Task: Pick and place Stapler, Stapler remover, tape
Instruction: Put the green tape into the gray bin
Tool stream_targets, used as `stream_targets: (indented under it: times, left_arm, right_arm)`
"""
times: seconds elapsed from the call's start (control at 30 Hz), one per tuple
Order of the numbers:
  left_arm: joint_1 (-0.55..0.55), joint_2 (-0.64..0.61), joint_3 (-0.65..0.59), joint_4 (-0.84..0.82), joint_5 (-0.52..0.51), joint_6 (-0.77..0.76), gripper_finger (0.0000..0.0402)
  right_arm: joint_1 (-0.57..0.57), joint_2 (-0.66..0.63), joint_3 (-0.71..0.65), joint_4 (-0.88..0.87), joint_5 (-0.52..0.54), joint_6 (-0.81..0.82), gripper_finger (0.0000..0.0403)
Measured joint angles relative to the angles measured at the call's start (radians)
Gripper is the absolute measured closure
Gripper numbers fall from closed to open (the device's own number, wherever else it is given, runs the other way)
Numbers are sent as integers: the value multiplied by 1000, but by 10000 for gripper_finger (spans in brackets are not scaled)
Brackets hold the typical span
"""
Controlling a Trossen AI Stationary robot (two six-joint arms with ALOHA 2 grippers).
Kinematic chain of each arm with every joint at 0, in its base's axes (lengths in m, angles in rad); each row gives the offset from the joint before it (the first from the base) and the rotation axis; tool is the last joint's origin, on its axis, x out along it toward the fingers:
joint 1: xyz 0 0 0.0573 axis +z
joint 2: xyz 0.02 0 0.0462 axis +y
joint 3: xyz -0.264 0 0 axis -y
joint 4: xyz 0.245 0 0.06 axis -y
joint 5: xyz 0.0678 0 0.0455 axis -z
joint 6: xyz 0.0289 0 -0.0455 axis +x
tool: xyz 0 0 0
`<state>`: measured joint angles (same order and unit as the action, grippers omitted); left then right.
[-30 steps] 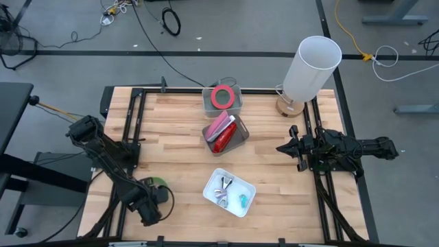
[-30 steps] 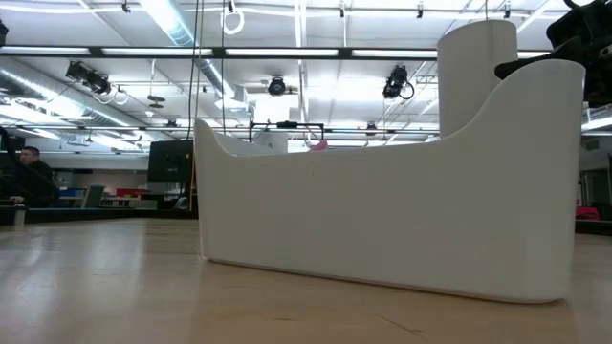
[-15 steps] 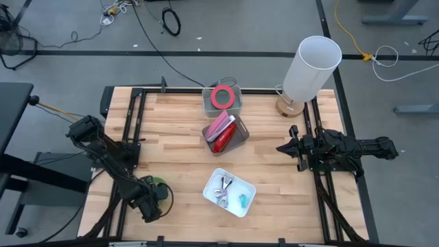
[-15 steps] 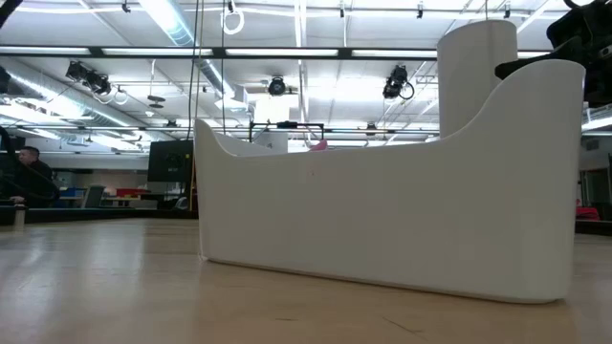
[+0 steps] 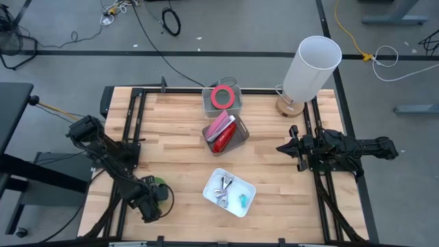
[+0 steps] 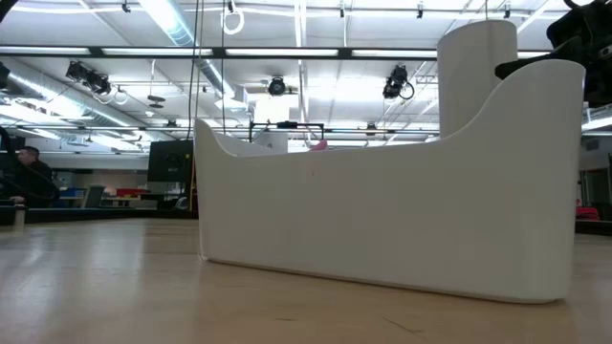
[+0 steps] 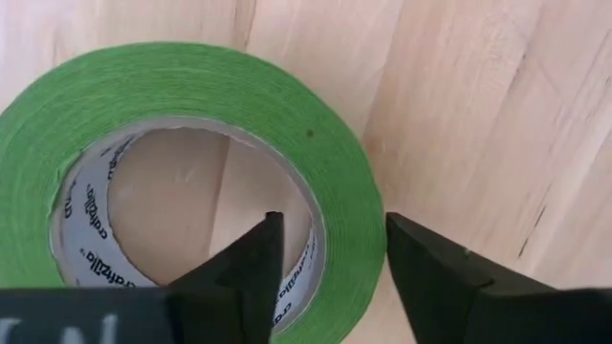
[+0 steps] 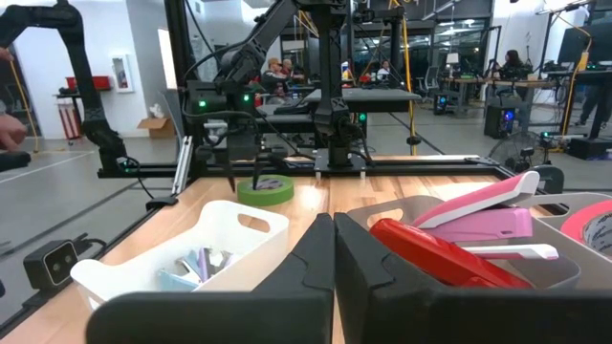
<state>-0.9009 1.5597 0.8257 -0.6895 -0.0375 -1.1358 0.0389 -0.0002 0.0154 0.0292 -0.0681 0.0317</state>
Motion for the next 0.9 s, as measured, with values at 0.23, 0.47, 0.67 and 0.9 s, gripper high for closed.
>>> stream_targets:
  times: [0.23,0.47,0.67,0.9]
  left_arm:
    - [0,0,0,6,6,-4,294]
    - [1,0,1,7,12,-4,310]
    - [1,0,1,12,31,-10,312]
    - [1,-2,1,14,60,-32,315]
  right_arm:
    - [0,0,0,0,0,0,401]
    - [0,0,0,0,0,0,401]
    - [0,0,0,0,0,0,401]
    - [0,0,0,0,0,0,401]
